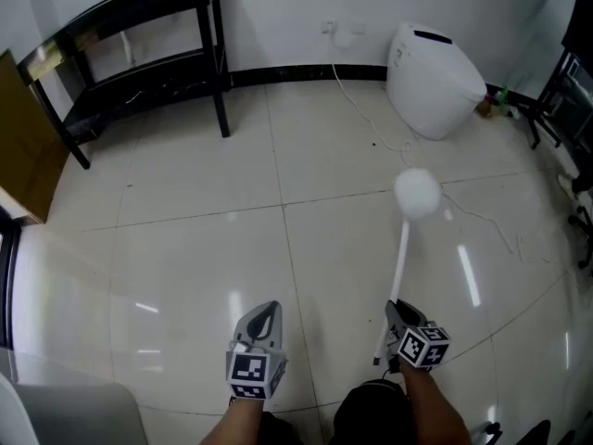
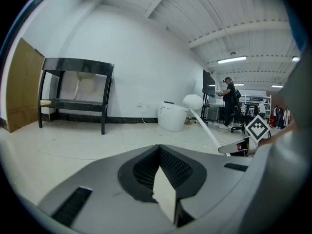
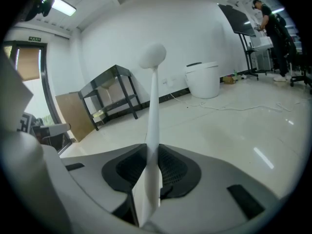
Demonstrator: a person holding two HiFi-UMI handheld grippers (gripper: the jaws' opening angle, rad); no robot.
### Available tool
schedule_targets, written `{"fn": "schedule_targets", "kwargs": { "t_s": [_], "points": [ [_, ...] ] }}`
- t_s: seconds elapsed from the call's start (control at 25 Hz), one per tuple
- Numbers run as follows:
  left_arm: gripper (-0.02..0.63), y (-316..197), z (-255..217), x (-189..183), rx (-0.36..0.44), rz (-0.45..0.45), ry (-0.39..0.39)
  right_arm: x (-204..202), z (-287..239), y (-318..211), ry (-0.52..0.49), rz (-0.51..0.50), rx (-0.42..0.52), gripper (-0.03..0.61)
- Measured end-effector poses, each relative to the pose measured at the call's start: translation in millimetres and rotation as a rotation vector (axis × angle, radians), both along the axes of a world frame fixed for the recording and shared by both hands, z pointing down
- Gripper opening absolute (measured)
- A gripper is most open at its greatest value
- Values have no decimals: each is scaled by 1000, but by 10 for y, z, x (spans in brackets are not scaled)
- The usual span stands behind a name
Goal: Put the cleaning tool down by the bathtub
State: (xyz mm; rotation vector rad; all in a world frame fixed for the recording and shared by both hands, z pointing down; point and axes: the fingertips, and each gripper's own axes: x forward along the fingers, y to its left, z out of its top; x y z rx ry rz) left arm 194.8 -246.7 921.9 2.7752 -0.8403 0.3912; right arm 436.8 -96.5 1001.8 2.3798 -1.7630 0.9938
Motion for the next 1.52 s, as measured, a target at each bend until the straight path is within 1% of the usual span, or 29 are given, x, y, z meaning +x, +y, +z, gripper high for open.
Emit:
{"fn": "schedule_targets", "kwargs": {
  "t_s": [0.12,0.28,0.32,0.4,0.52,0.56,0.76,0.92,1.0,1.12,1.24,1.4,1.52],
  "points": [
    [-3,77,-158,54,19,-40,-1,46,-393,55,2,31,41,101],
    [-3,238,-665,-139,126,-66,-64,-51,-1031,107,51,44,48,101],
    [-3,289,-821,-205,134,-68,-71,-77,-1238,113,65,44,50,101],
    [-3,406,-1144,-340,114,-71,-84,-113,-1698,146,76,50,61,101],
    [-3,588,-1693,-522,77,-62,-136,-166,-2426,253,68,71,83,101],
    [-3,631,-1918,-571,71,-63,-142,-190,-2673,285,64,74,87,101],
    [-3,759,-3211,-756,53,-97,-109,-343,-3920,387,47,58,101,101],
    [-3,850,-4223,-892,50,-102,-93,-525,-4865,461,34,37,114,100],
    [-3,905,-4657,-994,55,-105,-89,-642,-5282,505,28,22,113,100],
    [-3,1006,-5147,-1230,61,-117,-84,-811,-5879,605,23,5,101,100],
    [-3,1095,-5529,-1530,64,-137,-75,-1002,-6400,732,25,21,113,101],
    [-3,1206,-6003,-1955,67,-167,-61,-1347,-6922,862,50,19,172,100],
    [-3,1288,-6328,-2268,74,-196,-51,-1606,-7158,834,40,17,232,100]
  ]
}}
